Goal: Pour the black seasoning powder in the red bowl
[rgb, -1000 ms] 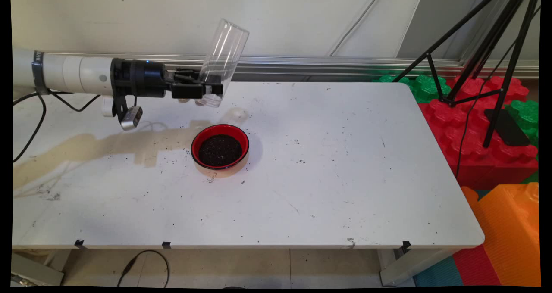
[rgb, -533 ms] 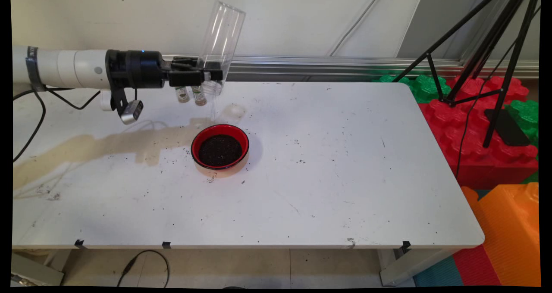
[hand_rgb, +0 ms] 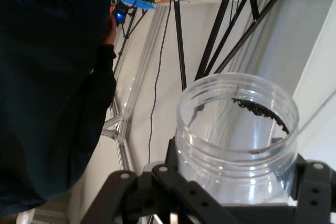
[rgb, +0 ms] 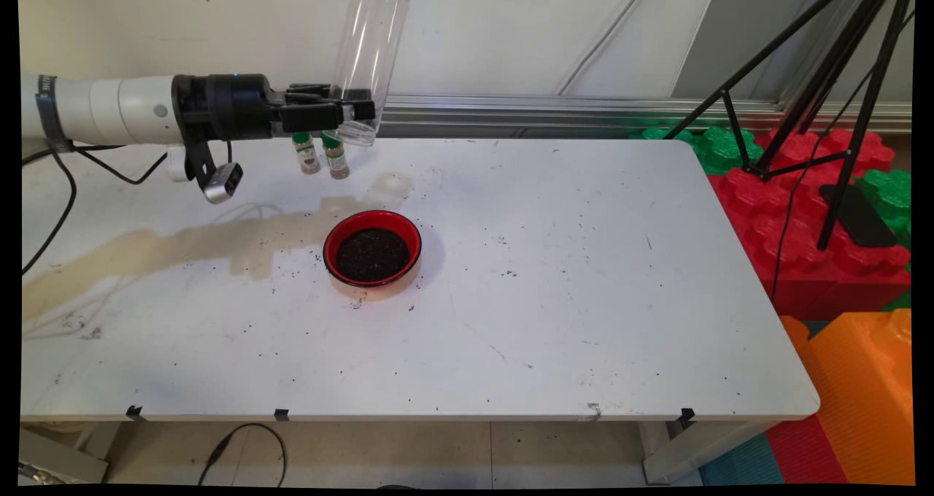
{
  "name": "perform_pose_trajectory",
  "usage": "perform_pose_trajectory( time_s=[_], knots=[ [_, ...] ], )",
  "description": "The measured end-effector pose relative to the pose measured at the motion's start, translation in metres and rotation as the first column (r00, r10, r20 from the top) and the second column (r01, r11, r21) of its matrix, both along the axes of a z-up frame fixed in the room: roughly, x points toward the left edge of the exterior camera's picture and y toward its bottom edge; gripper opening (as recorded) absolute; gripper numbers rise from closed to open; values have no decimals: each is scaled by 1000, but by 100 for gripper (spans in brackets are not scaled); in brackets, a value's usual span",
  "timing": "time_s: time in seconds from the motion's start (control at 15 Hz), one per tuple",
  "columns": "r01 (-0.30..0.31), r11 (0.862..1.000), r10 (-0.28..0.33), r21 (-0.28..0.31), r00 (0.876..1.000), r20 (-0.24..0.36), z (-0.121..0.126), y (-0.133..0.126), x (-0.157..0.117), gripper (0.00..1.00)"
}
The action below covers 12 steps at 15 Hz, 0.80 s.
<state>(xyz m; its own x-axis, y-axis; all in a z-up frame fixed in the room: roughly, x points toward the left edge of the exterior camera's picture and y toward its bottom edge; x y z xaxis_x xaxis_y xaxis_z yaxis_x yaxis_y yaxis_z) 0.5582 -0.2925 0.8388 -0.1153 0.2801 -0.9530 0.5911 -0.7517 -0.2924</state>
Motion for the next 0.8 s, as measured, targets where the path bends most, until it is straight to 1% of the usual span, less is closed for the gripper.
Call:
perform_pose_trajectory(
  time_s=[0.27, 0.47, 0.8],
  knots=[
    [-6, 1000, 6, -3, 1000, -14, 2, 2, -1, 0],
    [-9, 1000, 9, 8, 1000, -23, 2, 4, -1, 0],
    [-17, 998, 20, 62, 998, -56, 2, 6, -3, 0]
  ],
)
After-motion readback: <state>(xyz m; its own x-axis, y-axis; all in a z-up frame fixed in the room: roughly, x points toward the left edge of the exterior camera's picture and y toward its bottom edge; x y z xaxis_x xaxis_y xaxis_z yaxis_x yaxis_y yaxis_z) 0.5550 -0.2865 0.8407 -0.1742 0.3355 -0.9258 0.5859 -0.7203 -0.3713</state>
